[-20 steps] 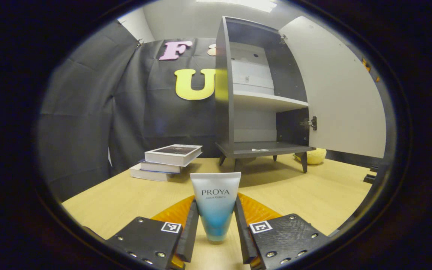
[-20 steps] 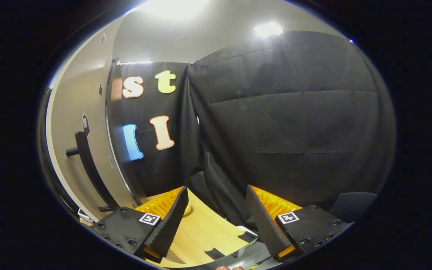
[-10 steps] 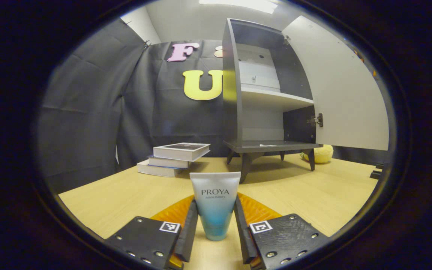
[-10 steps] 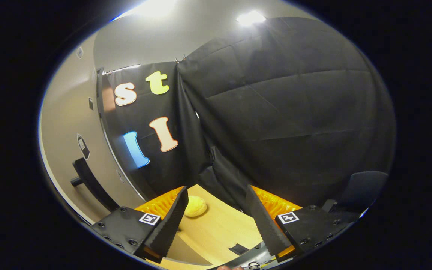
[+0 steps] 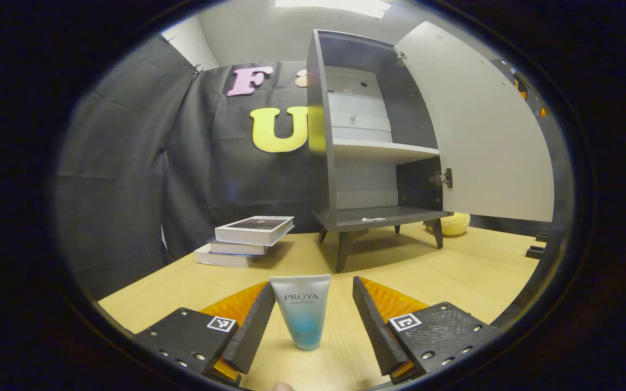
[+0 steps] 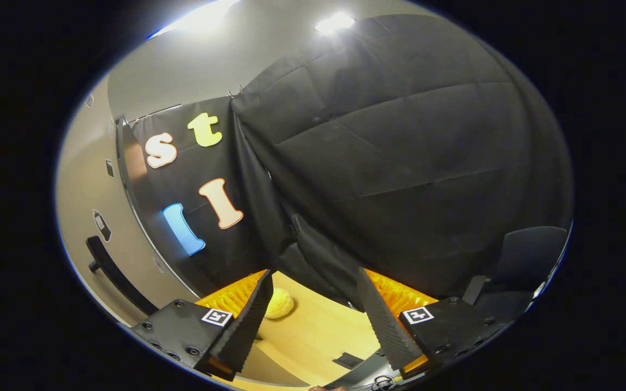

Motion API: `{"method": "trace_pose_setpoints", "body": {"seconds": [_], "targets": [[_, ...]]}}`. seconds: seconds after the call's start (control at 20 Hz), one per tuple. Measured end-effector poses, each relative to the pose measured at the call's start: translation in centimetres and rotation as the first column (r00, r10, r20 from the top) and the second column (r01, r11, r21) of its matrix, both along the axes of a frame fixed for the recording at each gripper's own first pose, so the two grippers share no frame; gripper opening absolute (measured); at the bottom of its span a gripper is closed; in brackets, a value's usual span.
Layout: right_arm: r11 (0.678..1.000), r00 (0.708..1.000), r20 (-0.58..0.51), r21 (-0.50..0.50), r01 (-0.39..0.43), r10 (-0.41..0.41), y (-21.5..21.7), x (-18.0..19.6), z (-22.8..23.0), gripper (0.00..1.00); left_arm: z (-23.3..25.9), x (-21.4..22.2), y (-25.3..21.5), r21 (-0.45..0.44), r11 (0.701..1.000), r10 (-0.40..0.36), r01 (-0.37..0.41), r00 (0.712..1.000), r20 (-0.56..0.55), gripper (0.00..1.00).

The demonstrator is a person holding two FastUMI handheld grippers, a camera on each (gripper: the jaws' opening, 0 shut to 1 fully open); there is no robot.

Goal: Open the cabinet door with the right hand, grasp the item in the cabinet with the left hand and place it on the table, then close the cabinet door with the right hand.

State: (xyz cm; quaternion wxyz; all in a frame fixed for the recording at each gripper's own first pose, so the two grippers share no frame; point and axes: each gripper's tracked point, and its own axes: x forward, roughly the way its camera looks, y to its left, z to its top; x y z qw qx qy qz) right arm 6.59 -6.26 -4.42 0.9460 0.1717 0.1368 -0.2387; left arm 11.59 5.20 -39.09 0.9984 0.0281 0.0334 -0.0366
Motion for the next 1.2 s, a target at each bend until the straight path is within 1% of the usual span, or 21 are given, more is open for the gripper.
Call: {"method": "trace_pose_setpoints", "body": {"seconds": [0.15,0.3,0.35,0.45,0.55,0.65,0.75,0.85,0.9,1.0,1.05,1.1,1.15,1.2], "targets": [[0.999,1.0,-0.02,-0.045,-0.021,0.021,-1.2,-1.5,-0.9,0.98,4.8,-0.8,1.1,-0.009,1.0,0.028,-0.028,1.0,0.011,0.87],[0.999,1.0,-0.005,-0.03,-0.018,0.018,-2.2,-2.0,-1.8,0.98,11.6,-1.4,2.2,0.004,0.999,0.054,-0.055,0.997,0.05,0.87],[0.999,1.0,0.009,-0.042,-0.009,0.01,-2.6,-2.1,-2.0,0.98,13.9,-1.5,2.2,0.007,0.998,0.067,-0.068,0.996,0.06,0.87],[0.997,1.0,0.018,-0.071,-0.009,0.01,-3.2,-2.6,-2.9,0.98,17.8,-1.9,0.8,-0.006,0.998,0.063,-0.063,0.996,0.064,0.87],[0.997,0.999,0.015,-0.067,-0.042,0.043,-2.8,-2.9,-4.0,0.98,21.3,-2.5,-1.1,-0.028,0.998,0.058,-0.056,0.997,0.057,0.87],[0.995,0.999,0.008,-0.084,-0.051,0.052,-3.7,-3.1,-4.8,0.98,24.6,-3.2,-2.4,-0.04,0.997,0.075,-0.073,0.997,0.036,0.87],[0.995,0.998,0.026,-0.087,-0.056,0.058,-4.4,-3.1,-4.9,0.98,28.7,-3.8,-4.3,-0.087,0.994,0.068,-0.064,0.997,0.042,0.87],[0.993,0.994,0.043,-0.067,-0.095,0.098,-4.1,-2.5,-5.1,0.98,32.1,-4.5,-5.6,-0.125,0.99,0.072,-0.066,0.996,0.042,0.87],[0.991,0.991,0.051,-0.069,-0.116,0.12,-4.0,-2.1,-4.8,0.98,33.4,-4.7,-6.1,-0.126,0.99,0.07,-0.064,0.997,0.039,0.87],[0.981,0.981,0.069,-0.088,-0.174,0.181,-3.3,-1.2,-3.9,0.98,35.4,-5.0,-6.6,-0.088,0.994,0.073,-0.072,0.997,0.012,0.87],[0.971,0.972,0.074,-0.108,-0.214,0.223,-2.5,-0.9,-3.3,0.98,35.9,-5.2,-6.8,-0.062,0.995,0.077,-0.077,0.997,-0.013,0.86],[0.955,0.959,0.071,-0.137,-0.263,0.274,-1.6,-0.4,-2.6,0.92,36.2,-5.5,-6.9,-0.042,0.995,0.087,-0.089,0.996,-0.037,0.86],[0.933,0.941,0.064,-0.17,-0.318,0.332,-0.5,0.1,-2.0,0.92,36.8,-5.8,-7.2,-0.036,0.994,0.097,-0.099,0.994,-0.055,0.87],[0.905,0.917,0.058,-0.199,-0.377,0.394,0.7,0.1,-1.4,0.92,37.2,-6.2,-7.5,-0.041,0.993,0.105,-0.108,0.992,-0.069,0.87]]}}
